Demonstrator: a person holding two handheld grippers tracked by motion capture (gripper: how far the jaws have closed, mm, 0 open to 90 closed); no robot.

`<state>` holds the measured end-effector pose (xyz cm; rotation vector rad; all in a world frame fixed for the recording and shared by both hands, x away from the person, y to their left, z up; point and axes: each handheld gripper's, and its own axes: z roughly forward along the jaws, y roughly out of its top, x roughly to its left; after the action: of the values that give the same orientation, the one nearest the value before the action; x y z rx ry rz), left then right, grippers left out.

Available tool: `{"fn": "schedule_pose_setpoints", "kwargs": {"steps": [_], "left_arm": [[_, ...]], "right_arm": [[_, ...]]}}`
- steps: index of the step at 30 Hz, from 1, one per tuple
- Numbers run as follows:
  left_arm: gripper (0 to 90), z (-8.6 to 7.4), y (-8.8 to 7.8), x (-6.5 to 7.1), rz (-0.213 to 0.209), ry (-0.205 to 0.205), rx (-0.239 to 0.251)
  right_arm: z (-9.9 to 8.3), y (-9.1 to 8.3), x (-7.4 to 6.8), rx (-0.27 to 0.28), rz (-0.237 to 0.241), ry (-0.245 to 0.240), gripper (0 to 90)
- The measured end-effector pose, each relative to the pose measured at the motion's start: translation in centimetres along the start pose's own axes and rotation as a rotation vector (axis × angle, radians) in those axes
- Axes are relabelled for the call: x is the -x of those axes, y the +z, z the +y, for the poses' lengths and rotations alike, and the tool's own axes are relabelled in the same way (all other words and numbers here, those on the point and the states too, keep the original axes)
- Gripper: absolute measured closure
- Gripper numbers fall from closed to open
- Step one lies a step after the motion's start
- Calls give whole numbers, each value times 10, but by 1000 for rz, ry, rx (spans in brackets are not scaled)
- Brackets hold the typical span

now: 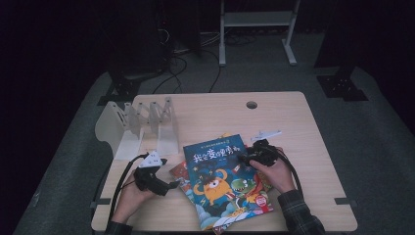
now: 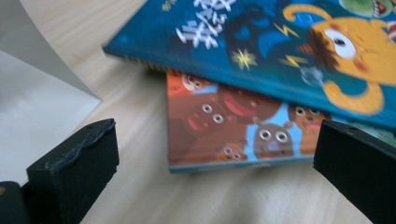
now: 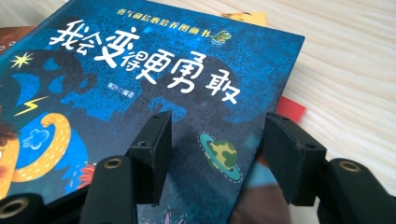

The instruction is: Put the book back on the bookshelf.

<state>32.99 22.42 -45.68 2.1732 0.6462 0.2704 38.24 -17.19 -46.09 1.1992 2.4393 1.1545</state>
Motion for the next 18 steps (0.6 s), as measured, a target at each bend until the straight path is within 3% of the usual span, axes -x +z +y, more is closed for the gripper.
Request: {"fn": "schedule_pose_setpoints", "kwargs": {"steps": [7, 18], "left_arm": [[0, 10, 5, -10, 4, -2, 9], [0, 16, 20, -22, -6, -23, 8]], "right_arm": [[12, 13, -11, -14, 38, -72, 414], [19, 23, -22, -13, 81, -120, 402]]}}
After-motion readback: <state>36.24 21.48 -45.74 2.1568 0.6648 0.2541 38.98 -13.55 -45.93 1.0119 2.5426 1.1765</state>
